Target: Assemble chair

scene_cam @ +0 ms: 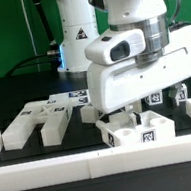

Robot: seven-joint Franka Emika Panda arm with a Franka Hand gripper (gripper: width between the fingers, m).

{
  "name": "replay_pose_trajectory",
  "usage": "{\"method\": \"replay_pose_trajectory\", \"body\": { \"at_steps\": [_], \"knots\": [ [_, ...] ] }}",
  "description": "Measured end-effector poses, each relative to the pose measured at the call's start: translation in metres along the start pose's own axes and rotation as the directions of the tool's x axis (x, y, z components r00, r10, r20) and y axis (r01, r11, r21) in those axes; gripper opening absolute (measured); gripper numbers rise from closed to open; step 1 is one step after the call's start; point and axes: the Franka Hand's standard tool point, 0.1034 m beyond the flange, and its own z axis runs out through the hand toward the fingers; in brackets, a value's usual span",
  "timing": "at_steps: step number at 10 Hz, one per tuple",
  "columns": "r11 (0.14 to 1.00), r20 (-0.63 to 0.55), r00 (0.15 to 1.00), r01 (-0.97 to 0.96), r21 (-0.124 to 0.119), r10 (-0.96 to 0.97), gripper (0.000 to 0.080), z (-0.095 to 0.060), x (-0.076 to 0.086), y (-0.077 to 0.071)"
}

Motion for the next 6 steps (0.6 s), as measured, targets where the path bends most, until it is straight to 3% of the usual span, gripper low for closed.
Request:
{"method": "replay_pose_trajectory", "body": {
  "at_steps": [5, 6],
  "knots": [
    [1.000, -0.008, 1.000, -0.002, -0.002, 0.002, 0.0640, 0.013, -0.004, 0.000],
    [1.000, -0.008, 1.000, -0.002, -0.002, 0.002, 0.0482, 0.013, -0.004, 0.000]
  ]
}}
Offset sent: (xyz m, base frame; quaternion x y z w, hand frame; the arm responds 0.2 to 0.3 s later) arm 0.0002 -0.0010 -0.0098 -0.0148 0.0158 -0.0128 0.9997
